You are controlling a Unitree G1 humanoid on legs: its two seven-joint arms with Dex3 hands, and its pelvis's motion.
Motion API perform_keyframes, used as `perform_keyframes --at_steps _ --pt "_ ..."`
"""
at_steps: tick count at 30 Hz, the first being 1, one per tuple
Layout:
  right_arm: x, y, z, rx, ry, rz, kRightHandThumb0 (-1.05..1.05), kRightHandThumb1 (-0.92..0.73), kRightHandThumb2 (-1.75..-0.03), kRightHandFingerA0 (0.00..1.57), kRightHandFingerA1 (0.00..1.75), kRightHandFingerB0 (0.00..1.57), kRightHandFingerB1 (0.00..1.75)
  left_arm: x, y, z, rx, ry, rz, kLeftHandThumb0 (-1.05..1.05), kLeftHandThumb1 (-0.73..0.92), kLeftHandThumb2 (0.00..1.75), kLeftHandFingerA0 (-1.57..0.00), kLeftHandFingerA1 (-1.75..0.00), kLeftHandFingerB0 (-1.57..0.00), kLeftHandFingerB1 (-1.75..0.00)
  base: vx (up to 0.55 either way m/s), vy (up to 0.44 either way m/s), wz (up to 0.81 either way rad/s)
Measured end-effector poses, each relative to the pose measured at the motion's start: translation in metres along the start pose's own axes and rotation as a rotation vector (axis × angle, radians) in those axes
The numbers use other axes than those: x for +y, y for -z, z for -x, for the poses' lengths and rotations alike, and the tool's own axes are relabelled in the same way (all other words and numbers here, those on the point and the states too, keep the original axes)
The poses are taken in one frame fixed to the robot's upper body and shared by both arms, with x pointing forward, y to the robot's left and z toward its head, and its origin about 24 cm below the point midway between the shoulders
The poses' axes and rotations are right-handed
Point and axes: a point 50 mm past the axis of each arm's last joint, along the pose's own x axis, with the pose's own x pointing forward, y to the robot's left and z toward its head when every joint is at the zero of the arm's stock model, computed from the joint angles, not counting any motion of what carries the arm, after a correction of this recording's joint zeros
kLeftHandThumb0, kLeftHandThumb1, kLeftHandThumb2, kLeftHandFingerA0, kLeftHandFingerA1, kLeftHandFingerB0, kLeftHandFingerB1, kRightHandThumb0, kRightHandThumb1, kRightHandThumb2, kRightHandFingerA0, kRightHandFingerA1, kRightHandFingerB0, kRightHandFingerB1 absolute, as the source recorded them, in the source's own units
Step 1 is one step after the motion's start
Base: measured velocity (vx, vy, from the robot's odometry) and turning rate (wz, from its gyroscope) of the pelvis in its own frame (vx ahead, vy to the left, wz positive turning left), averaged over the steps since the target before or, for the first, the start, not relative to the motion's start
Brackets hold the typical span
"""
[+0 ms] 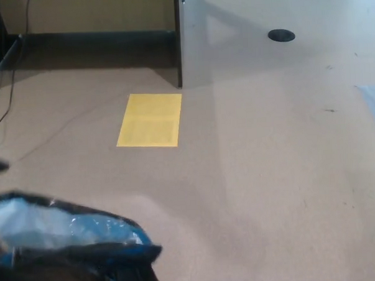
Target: A person is holding a plastic bag and the robot extends its left hand to grab the bag by hooking its thumb into the holes at the top and brings its hand down by its side. Then it extends its arm again to hand the plastic bag back to the person.
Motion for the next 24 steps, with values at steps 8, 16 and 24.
perform_keyframes --at_steps 8,16,24 --pt "-0.002 -0.005 -0.006 -0.009 0.001 0.003 -0.34 -0.71 -0.61 0.83 0.53 0.51 0.40 -0.001 0.013 0.056 0.115 0.165 0.000 -0.06 0.45 1.11 -1.07 -1.53 -0.91 -1.17 0.00 0.000 0.00" --pt "-0.003 -0.009 -0.011 -0.014 0.008 0.003 -0.34 -0.72 -0.61 0.84 0.53 0.50 0.41 -0.017 0.019 0.110 0.232 0.331 0.014 -0.03 0.52 1.06 -1.24 -1.36 -0.90 -1.12 0.00 0.000 0.00" --pt "-0.003 -0.009 -0.012 -0.009 0.007 0.003 -0.30 -0.71 -0.60 0.84 0.55 0.54 0.42 -0.028 0.030 0.150 0.337 0.457 -0.024 -0.06 0.68 0.87 -0.87 -1.71 -0.75 -1.41 0.00 0.000 0.00"
